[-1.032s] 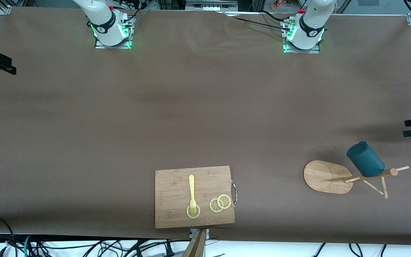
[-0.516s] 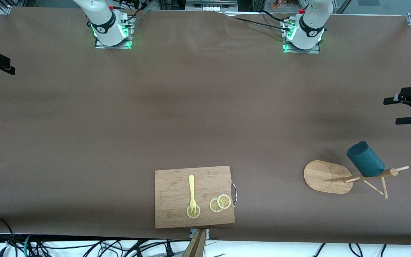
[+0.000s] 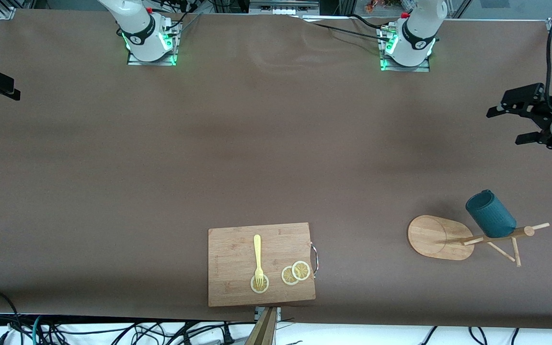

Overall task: Pass cup and hang on rack
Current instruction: 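Open the left gripper and release the mug on the peg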

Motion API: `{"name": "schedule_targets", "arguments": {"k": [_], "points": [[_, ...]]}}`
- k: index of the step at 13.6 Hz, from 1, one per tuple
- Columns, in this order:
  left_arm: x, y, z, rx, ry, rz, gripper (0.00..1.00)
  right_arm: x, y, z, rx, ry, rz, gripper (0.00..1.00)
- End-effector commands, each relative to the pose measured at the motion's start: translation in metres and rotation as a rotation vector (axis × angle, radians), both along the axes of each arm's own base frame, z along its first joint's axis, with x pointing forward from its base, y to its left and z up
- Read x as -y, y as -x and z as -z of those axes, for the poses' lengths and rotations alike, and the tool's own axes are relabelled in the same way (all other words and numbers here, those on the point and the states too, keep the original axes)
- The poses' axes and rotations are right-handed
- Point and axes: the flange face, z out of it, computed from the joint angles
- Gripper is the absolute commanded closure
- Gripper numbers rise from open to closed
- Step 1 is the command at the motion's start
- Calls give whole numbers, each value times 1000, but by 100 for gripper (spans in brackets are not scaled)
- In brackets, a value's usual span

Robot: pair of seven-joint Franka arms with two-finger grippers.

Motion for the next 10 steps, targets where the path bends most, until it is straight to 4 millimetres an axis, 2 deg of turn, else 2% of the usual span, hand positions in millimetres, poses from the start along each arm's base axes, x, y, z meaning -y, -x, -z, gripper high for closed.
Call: {"name": "schedule_targets", "arguments": {"k": [1,3,5,8,10], "points": [[23,19,-28,36,-133,-8,0,1,2,-1,9,-14,12,0],[27,32,-26,19,-156,-19,0,0,2,-1,9,-14,10,0],[35,53,-27,63,-192,-38,0,0,2,-1,9,-15,10,0],[16,76,-25,68,-229,-116,0,-1,2,-1,10,-35,11,0],[18,89,-16,70,-280,-189,0,0,2,-1,10,-35,13,0]]}}
